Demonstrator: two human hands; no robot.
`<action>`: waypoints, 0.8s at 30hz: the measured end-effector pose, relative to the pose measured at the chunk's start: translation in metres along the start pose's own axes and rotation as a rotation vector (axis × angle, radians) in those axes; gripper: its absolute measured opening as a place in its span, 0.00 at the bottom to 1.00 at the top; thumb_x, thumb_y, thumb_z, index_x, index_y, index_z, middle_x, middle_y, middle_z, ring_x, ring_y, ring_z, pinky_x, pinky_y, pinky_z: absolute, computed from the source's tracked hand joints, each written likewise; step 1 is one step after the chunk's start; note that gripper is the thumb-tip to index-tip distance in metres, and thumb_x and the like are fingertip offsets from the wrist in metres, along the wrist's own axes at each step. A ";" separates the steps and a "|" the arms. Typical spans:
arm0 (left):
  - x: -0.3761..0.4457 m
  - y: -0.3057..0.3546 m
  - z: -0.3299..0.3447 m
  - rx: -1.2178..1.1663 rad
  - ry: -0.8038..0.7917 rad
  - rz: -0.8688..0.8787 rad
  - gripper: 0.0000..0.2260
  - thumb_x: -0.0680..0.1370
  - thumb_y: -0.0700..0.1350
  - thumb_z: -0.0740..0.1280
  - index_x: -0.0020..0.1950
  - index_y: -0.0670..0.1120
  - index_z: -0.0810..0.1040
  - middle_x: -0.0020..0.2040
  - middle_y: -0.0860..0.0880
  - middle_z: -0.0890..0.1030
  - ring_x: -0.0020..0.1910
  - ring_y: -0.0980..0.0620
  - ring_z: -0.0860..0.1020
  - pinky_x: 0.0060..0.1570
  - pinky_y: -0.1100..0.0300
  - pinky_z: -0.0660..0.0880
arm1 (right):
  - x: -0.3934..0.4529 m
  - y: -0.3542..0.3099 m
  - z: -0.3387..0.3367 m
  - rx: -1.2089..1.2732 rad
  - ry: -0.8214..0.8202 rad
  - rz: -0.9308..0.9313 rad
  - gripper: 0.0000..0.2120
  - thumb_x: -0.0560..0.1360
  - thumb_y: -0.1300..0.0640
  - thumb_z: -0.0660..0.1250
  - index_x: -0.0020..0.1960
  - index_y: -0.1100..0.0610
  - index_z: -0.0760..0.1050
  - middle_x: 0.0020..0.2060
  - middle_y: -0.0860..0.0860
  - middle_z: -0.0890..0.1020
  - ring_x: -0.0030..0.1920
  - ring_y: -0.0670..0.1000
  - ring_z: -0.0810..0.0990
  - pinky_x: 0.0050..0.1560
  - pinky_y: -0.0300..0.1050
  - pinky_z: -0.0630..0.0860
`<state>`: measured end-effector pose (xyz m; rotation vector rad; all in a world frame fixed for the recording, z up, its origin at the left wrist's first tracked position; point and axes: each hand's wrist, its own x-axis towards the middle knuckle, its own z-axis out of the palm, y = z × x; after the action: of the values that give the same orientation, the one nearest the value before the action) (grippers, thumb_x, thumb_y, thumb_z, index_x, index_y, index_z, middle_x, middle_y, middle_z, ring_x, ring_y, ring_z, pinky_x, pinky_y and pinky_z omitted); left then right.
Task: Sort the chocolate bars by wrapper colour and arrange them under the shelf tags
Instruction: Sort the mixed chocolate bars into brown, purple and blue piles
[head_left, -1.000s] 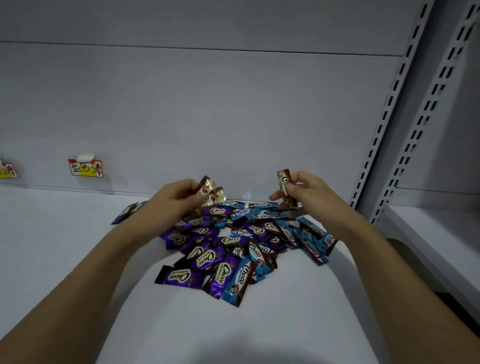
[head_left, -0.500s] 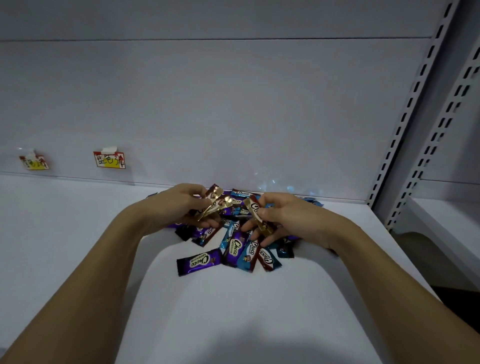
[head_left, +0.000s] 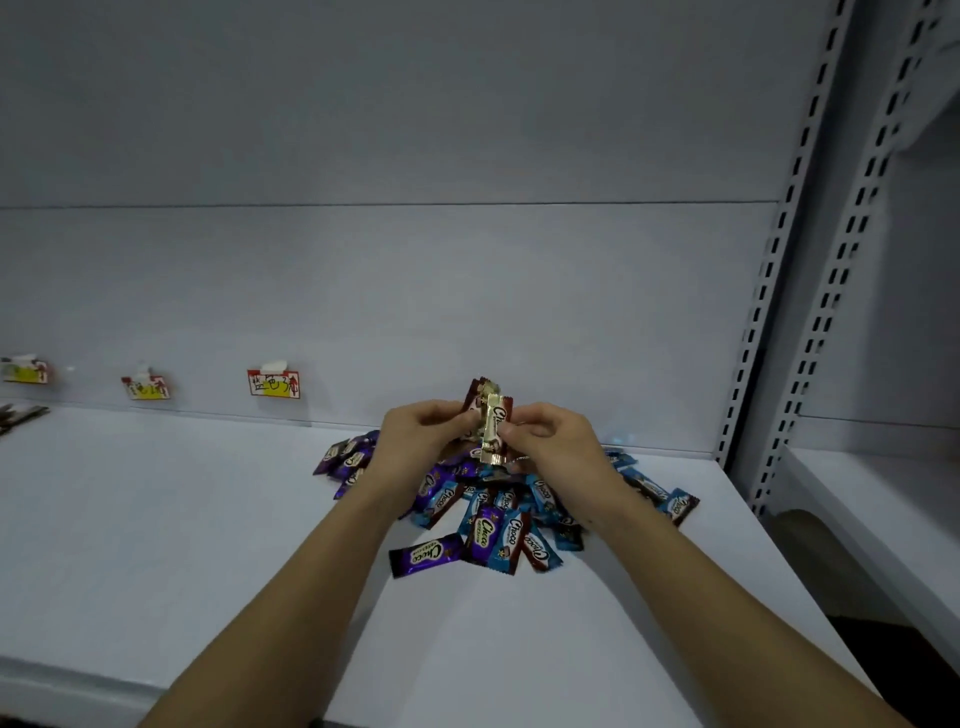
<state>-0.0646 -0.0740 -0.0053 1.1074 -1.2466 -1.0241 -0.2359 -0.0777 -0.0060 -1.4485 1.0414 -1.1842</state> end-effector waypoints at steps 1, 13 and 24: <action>-0.006 0.003 0.004 -0.049 0.008 0.002 0.06 0.74 0.41 0.72 0.51 0.44 0.84 0.44 0.46 0.86 0.44 0.49 0.84 0.40 0.63 0.79 | -0.002 -0.004 0.004 0.032 0.014 -0.017 0.04 0.76 0.59 0.70 0.50 0.56 0.79 0.41 0.51 0.86 0.39 0.48 0.85 0.37 0.37 0.78; -0.058 0.022 -0.014 -0.271 0.073 -0.143 0.10 0.72 0.42 0.74 0.49 0.37 0.82 0.43 0.42 0.85 0.41 0.48 0.85 0.36 0.64 0.79 | -0.040 -0.027 0.043 0.083 -0.081 -0.010 0.05 0.79 0.57 0.66 0.54 0.52 0.79 0.47 0.49 0.86 0.46 0.49 0.85 0.41 0.40 0.80; -0.069 0.026 -0.093 0.562 0.227 0.067 0.10 0.78 0.56 0.66 0.51 0.52 0.81 0.46 0.54 0.84 0.46 0.57 0.81 0.44 0.61 0.76 | -0.026 -0.030 0.086 -0.025 -0.165 0.015 0.06 0.79 0.58 0.65 0.47 0.50 0.80 0.44 0.51 0.86 0.41 0.49 0.84 0.41 0.43 0.83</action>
<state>0.0233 0.0048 0.0076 1.5483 -1.4113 -0.4815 -0.1544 -0.0343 0.0138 -1.5272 0.9547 -1.0254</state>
